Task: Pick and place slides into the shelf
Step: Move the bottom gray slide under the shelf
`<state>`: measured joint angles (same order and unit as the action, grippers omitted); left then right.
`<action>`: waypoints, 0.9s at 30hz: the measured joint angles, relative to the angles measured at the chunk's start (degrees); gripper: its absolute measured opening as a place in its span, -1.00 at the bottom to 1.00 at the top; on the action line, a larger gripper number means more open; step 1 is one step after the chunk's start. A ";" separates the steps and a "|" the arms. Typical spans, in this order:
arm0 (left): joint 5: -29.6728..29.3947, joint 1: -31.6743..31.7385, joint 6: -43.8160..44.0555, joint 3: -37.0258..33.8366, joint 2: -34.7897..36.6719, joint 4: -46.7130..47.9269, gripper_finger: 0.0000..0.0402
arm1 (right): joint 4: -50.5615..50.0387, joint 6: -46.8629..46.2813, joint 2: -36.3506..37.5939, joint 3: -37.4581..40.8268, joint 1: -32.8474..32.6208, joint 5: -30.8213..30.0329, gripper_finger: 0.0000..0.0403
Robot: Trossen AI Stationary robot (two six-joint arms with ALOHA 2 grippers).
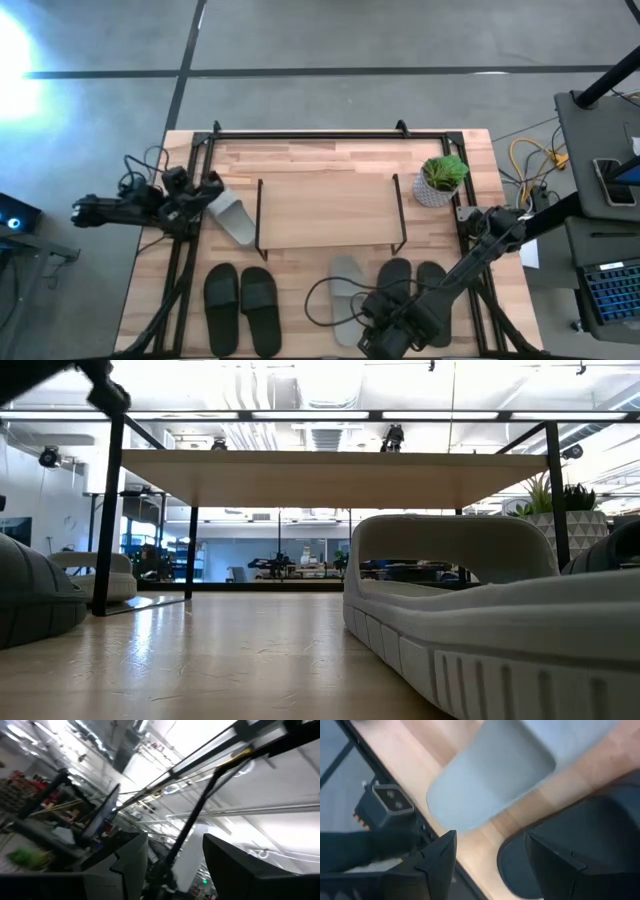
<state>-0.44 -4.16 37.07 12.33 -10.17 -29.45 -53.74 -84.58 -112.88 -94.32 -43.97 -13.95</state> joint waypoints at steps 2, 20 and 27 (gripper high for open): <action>0.59 0.04 -0.23 3.21 -2.39 -0.06 -0.13 | 0.00 -0.48 0.02 0.00 0.20 -1.12 0.11; -9.19 -5.83 -27.73 42.76 -40.96 55.02 -0.13 | -2.24 -6.73 3.23 0.00 1.15 -19.01 0.11; -29.08 -19.33 -29.95 45.81 -46.01 59.71 -0.13 | -9.51 -7.82 2.93 0.01 1.53 -19.17 0.11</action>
<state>-29.52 -23.50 7.13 58.15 -56.18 30.26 -63.25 -92.40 -109.95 -94.31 -42.43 -33.12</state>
